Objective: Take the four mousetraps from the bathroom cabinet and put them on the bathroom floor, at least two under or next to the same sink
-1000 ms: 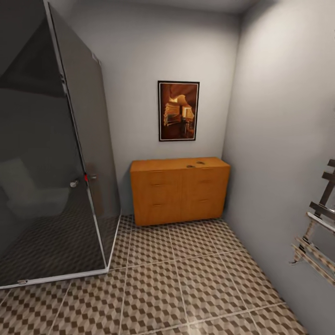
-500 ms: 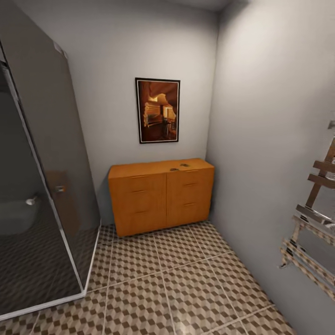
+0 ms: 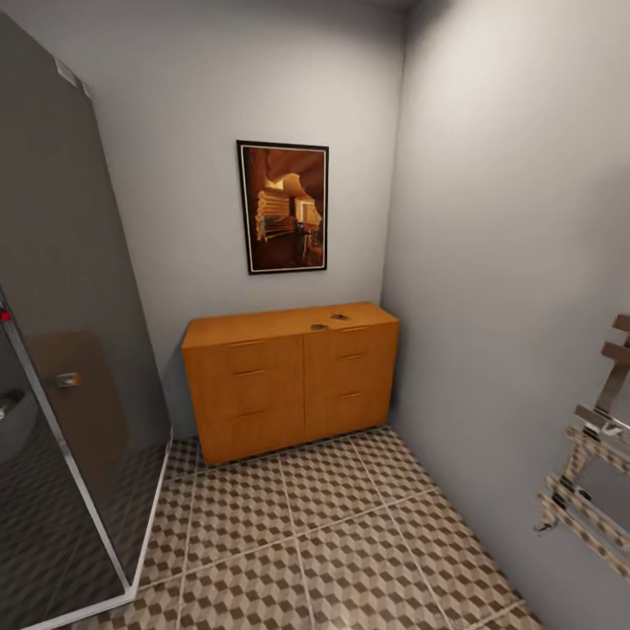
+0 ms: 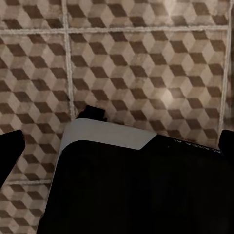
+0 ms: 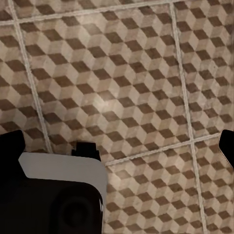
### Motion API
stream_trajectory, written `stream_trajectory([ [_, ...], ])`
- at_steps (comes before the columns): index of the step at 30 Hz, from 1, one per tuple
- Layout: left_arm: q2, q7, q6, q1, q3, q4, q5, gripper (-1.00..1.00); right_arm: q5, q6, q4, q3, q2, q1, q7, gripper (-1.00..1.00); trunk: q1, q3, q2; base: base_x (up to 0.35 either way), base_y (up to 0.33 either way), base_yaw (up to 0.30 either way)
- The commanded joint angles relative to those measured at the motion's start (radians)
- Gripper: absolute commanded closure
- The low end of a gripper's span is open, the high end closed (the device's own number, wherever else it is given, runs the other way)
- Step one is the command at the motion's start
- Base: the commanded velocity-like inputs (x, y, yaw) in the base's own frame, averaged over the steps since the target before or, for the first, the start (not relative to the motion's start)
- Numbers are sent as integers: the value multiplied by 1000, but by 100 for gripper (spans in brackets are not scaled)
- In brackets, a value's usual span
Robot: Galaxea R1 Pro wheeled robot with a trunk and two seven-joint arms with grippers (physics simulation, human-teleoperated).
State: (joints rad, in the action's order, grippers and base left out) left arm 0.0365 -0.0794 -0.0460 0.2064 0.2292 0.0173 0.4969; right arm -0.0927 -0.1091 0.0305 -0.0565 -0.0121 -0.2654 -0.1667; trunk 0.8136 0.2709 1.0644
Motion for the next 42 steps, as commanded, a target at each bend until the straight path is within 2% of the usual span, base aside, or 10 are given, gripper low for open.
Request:
stream_trajectory([
  [1,0,-3,-3,1,9,0,8,-100,-9,-3,3,-5,0,-1,-7,-100,1,1,1,324,0,-1],
  [11,0,-3,-5,1,8,0,8,-100,-10,-3,3,-5,0,-1,-7,-100,1,1,1,311,0,0],
  [19,2,-15,1,1,-1,0,22,-100,-10,-2,3,-5,-1,-1,-6,-100,1,1,1,67,-17,0],
  [42,0,-13,-1,1,4,0,14,-100,-10,0,3,-5,0,-1,-7,-100,1,1,1,253,-154,0],
])
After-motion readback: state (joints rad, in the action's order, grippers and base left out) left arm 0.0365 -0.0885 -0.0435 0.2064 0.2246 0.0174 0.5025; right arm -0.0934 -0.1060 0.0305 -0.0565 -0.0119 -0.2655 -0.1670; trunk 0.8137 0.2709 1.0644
